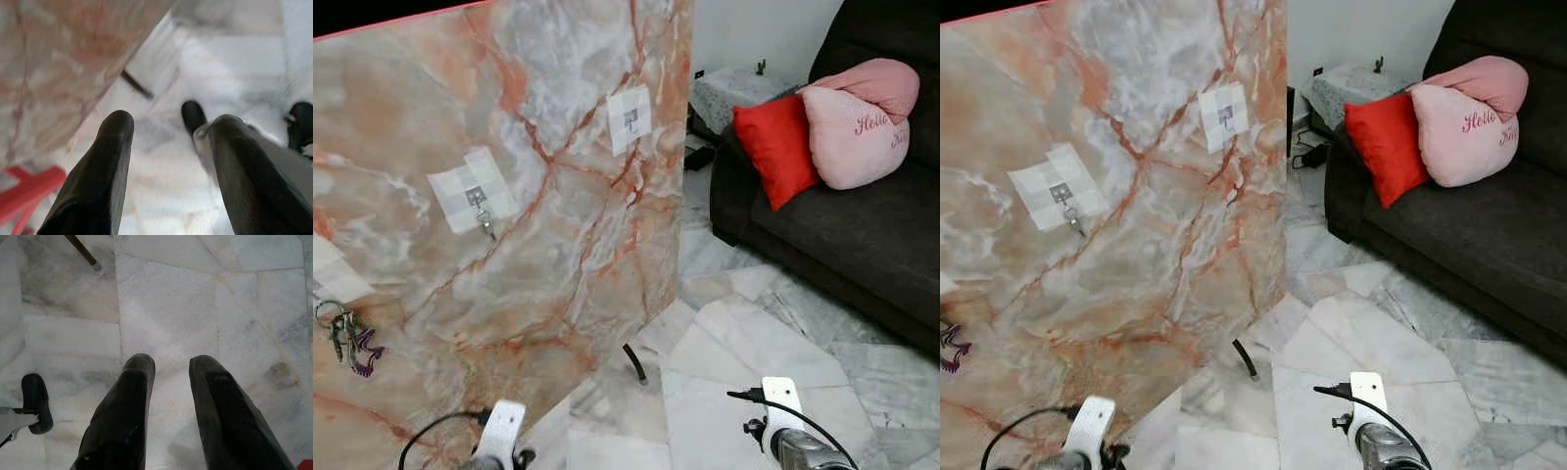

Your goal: Hang keys on a hook

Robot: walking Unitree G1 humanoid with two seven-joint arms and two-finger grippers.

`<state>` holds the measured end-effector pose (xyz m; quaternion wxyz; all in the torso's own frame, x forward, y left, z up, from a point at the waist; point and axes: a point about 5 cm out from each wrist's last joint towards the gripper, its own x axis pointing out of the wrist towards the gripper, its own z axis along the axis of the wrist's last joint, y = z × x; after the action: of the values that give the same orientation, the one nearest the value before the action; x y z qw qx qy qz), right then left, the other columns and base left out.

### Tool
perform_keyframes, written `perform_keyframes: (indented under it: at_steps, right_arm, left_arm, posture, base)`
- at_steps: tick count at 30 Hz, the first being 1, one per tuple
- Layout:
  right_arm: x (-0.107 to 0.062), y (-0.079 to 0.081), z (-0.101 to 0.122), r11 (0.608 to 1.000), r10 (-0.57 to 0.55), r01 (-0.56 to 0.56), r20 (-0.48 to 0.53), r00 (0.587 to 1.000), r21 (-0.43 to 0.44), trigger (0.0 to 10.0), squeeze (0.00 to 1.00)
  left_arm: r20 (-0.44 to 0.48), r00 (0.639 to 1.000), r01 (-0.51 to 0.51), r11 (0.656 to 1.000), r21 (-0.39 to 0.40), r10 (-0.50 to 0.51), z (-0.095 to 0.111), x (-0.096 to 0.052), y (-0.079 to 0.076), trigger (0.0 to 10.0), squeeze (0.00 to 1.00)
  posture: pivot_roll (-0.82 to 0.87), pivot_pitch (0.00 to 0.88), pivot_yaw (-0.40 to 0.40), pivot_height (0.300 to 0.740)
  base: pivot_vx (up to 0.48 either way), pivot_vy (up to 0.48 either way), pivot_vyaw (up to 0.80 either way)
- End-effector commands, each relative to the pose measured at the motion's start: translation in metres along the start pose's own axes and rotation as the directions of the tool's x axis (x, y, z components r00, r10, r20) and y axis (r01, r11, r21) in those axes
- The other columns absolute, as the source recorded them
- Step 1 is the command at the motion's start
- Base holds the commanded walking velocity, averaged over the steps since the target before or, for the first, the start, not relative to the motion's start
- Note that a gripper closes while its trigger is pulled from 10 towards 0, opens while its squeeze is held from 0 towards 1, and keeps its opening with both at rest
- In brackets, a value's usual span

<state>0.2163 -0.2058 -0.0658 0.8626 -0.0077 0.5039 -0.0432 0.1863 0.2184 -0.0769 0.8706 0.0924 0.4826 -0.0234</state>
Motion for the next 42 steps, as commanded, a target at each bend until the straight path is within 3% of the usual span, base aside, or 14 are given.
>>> perform_keyframes:
  at_steps: [1,10,18,26,28,34,42]
  right_arm:
    - [0.000,0.002,0.003,1.000,0.001,-0.001,0.000,1.000,0.010,10.0,0.00]
    - [0.000,0.002,0.003,1.000,-0.003,0.003,0.009,1.000,0.023,10.0,0.00]
    - [0.000,0.004,0.009,0.992,-0.037,0.023,0.119,0.992,0.122,10.0,0.00]
    - [-0.003,0.003,0.020,0.983,-0.123,0.082,0.254,0.959,0.165,10.0,0.00]
    - [-0.004,0.003,0.022,0.973,-0.147,0.088,0.281,0.948,0.212,10.0,0.00]
    - [-0.007,0.002,0.029,0.979,-0.161,0.101,0.373,0.914,0.177,10.0,0.00]
    - [-0.009,0.000,0.030,0.973,-0.195,0.124,0.397,0.897,0.197,10.0,0.00]
  left_arm:
    - [0.001,1.000,-0.022,1.000,-0.020,0.022,-0.002,0.000,0.003,10.0,0.00]
    - [-0.011,0.999,-0.049,0.998,-0.045,0.048,-0.012,-0.002,0.007,10.0,0.00]
    - [-0.024,0.998,-0.066,0.996,-0.053,0.064,-0.020,-0.004,0.011,10.0,0.00]
    - [-0.017,0.996,-0.087,0.995,-0.054,0.086,-0.019,-0.005,0.017,10.0,0.00]
    - [-0.019,0.995,-0.096,0.993,-0.065,0.095,-0.020,-0.005,0.019,10.0,0.00]
    - [-0.025,0.994,-0.103,0.992,-0.078,0.102,-0.024,-0.006,0.021,10.0,0.00]
    - [-0.032,0.994,-0.105,0.990,-0.089,0.103,-0.027,-0.007,0.021,10.0,0.00]
  posture:
    - [-0.07,0.000,0.029,0.740]
    - [-0.07,0.000,0.026,0.740]
    - [-0.09,0.000,0.040,0.740]
    - [-0.11,0.000,0.045,0.740]
    - [-0.11,0.000,0.044,0.740]
    - [-0.11,0.000,0.040,0.740]
    - [-0.12,0.000,0.032,0.740]
  base:
    - [0.000,0.000,0.00]
    - [0.000,0.000,0.00]
    - [0.000,0.000,0.00]
    - [0.000,0.000,0.00]
    - [0.000,0.000,0.00]
    - [0.000,0.000,0.00]
    - [0.000,0.000,0.00]
